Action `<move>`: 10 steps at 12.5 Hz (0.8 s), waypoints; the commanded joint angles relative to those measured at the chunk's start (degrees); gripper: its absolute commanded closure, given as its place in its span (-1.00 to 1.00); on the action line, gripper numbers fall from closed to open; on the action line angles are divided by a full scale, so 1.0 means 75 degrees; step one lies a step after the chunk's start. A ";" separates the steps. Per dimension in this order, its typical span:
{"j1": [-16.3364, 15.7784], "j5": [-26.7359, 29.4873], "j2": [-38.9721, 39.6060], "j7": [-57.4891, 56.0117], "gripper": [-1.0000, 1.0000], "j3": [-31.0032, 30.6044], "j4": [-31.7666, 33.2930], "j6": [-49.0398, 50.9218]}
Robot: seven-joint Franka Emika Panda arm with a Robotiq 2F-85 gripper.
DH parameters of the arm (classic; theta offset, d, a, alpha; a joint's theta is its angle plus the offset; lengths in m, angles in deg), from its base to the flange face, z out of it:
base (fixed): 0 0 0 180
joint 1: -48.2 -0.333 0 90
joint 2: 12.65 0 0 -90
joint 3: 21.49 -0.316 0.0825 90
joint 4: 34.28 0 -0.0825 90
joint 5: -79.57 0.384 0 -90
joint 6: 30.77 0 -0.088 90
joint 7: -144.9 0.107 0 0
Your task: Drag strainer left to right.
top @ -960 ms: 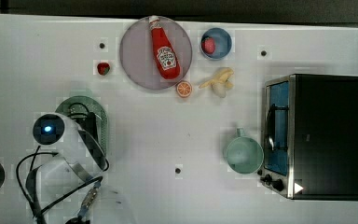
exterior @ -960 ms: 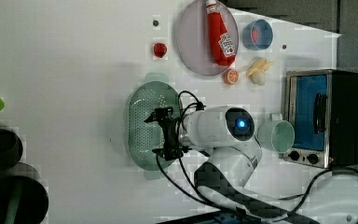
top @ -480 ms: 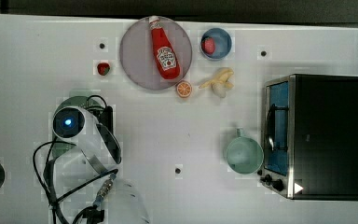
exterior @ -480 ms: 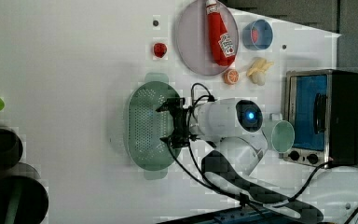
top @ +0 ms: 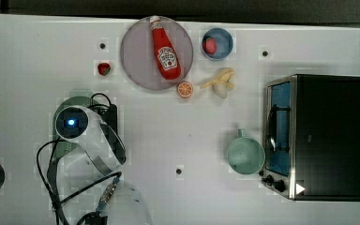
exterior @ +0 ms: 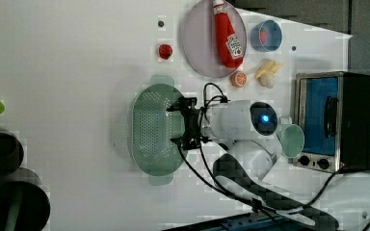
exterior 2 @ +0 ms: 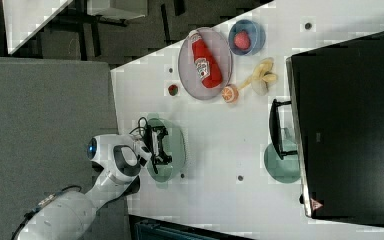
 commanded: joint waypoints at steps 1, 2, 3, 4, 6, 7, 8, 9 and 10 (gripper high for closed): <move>0.0287 0.0138 -0.0530 0.0111 -1.00 0.0207 0.0451 0.0030; 0.0359 0.0138 -0.0600 0.0097 -1.00 0.0250 0.0554 0.0051; 0.0432 0.0138 -0.0660 -0.0047 -1.00 0.0284 0.0633 0.0024; 0.0508 0.0138 -0.0703 -0.0246 -1.00 0.0327 0.0713 0.0038; 0.0653 0.0138 -0.0769 -0.0669 -1.00 0.0455 0.0820 0.0023; 0.0714 0.0138 -0.0805 -0.0801 -1.00 0.0546 0.0869 0.0021; 0.0764 0.0138 -0.0860 -0.0958 -1.00 0.0640 0.0916 0.0019; 0.0798 0.0138 -0.0921 -0.1168 -1.00 0.0754 0.0973 0.0030; 0.0821 0.0138 -0.0979 -0.1365 -1.00 0.0888 0.1024 0.0021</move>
